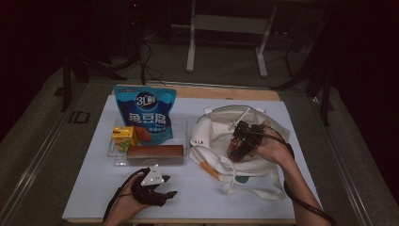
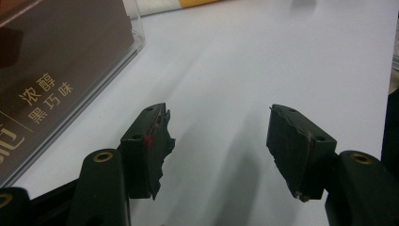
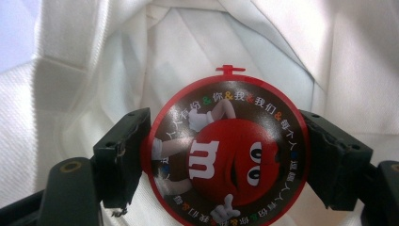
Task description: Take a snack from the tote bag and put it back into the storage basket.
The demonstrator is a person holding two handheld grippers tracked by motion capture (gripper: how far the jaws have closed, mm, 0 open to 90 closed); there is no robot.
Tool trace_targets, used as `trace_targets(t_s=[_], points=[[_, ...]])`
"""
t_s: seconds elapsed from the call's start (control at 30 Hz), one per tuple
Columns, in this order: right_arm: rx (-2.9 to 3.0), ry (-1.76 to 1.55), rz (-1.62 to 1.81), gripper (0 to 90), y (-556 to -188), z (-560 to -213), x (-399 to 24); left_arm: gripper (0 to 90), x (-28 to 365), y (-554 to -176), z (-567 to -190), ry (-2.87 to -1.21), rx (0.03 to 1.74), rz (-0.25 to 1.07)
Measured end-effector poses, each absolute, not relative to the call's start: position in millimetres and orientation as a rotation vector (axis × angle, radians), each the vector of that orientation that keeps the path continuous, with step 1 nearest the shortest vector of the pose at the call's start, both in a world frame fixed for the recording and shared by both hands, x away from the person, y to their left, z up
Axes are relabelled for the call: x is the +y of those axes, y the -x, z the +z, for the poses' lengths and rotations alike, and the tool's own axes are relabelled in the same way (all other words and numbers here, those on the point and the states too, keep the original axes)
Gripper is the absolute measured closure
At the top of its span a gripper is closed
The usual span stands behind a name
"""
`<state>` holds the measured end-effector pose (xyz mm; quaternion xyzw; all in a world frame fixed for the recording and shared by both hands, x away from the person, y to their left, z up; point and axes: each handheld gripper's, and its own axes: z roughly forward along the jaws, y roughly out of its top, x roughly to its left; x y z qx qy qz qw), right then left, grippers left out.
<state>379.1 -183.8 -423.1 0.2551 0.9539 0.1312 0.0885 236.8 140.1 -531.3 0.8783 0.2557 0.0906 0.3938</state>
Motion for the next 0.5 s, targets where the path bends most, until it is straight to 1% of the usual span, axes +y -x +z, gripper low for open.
trace_targets(t_s=[0.5], points=[[2.836, -0.722, 0.422, 23.6, -378.1, -412.6, -176.4, 39.1, 140.0, -237.0, -531.6, -2.229, 0.649, 0.227]])
